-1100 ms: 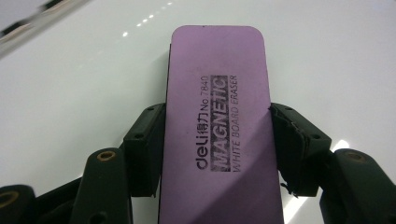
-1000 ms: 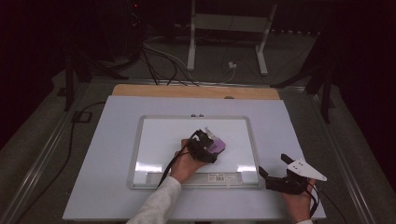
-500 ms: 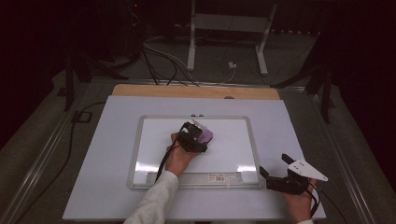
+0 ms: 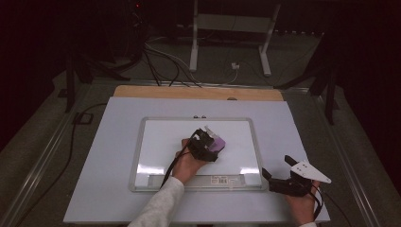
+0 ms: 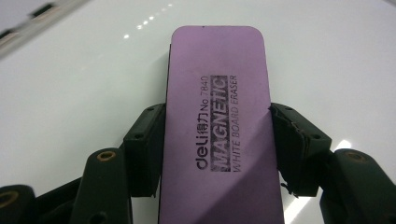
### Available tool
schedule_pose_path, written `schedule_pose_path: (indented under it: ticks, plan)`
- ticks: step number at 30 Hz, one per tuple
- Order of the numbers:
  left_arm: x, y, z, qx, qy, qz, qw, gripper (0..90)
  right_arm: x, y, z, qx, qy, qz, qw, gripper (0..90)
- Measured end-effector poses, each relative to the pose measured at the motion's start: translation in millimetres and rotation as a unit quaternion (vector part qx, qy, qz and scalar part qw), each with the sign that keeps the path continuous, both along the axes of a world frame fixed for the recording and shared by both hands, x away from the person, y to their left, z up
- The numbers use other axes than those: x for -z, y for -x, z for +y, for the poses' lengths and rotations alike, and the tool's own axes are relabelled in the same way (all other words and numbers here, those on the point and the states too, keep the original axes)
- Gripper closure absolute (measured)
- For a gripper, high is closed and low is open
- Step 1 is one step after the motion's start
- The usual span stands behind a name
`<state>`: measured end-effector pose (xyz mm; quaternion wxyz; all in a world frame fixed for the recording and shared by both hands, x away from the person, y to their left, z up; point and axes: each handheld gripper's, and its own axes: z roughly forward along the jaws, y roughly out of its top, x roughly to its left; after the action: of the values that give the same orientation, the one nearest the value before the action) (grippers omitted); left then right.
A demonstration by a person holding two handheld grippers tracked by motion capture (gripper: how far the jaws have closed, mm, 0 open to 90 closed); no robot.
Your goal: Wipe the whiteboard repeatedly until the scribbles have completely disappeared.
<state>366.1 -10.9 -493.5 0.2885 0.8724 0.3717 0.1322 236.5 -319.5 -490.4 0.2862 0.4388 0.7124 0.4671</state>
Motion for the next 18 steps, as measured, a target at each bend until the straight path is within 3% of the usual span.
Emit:
schedule_pose_path:
  ticks: [3, 6, 9, 12, 14, 18]
  plan:
    - [0.4, -10.0, 14.1, -0.037, -0.006, -0.007, 0.9993, 41.7, 0.7, 0.2, -1.5, 0.001, 0.000, 0.003, 1.0000, 0.2]
    - [0.3, -19.1, 27.8, -0.076, -0.017, -0.015, 0.9968, 41.7, 0.0, 1.4, -2.4, 0.002, -0.001, 0.002, 1.0000, 0.2]
    - [1.2, -28.6, 43.6, -0.118, -0.017, -0.017, 0.9927, 41.7, -0.3, 1.4, -3.0, 0.002, -0.001, 0.001, 1.0000, 0.2]
    - [0.6, -35.4, 57.5, -0.161, -0.020, -0.015, 0.9866, 41.8, -0.3, 1.4, -3.0, 0.003, -0.001, 0.001, 1.0000, 0.2]
    - [-0.6, -35.8, 63.2, -0.172, -0.015, -0.014, 0.9848, 41.8, -0.4, 1.5, -2.6, 0.002, 0.000, 0.001, 1.0000, 0.2]
    - [-7.2, -32.6, 71.2, -0.176, 0.010, -0.017, 0.9843, 41.8, 0.1, 0.9, -2.7, 0.003, -0.001, 0.002, 1.0000, 0.2]
